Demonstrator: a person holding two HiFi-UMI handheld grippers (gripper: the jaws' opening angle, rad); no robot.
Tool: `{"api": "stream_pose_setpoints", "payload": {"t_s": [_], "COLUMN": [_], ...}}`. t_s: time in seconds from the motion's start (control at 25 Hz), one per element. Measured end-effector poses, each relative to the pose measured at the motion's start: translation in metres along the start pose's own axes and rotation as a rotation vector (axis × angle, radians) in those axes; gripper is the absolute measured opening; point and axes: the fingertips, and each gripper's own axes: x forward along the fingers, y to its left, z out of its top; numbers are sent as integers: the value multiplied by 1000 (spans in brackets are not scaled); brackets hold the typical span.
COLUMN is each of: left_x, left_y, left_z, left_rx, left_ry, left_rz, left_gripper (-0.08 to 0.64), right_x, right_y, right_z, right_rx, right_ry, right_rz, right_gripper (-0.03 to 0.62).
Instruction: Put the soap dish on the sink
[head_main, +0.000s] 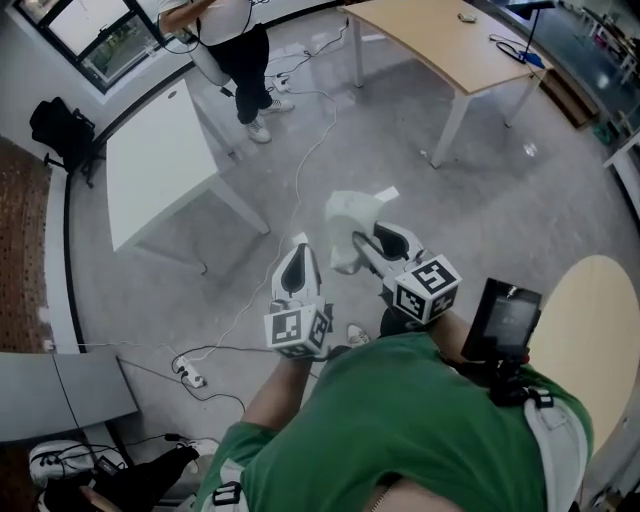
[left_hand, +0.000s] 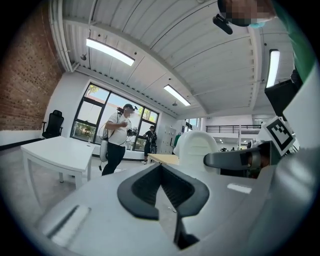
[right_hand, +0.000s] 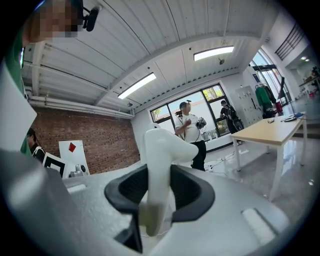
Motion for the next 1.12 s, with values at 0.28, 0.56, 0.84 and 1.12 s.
{"api": "stream_pose_setpoints", "payload": {"t_s": [0.28, 0.56, 0.84, 1.12], "left_x": [-11, -4, 27, 68], "left_y": [31, 94, 130, 161], "left_z": [5, 8, 21, 36], "left_rx": [-31, -26, -6, 10], "left_ry": [-9, -23, -36, -51], "left_rz": [56, 133, 197, 251], "left_gripper": [5, 5, 5, 5], "right_x": [29, 95, 149, 202], "right_y": [22, 38, 28, 9], "right_z": [-2, -9, 4, 24], "right_rx": [-20, -32, -36, -37], "right_ry": [41, 46, 45, 46], "right_rz": [52, 127, 193, 246], "right_gripper": [129, 129, 129, 129]}}
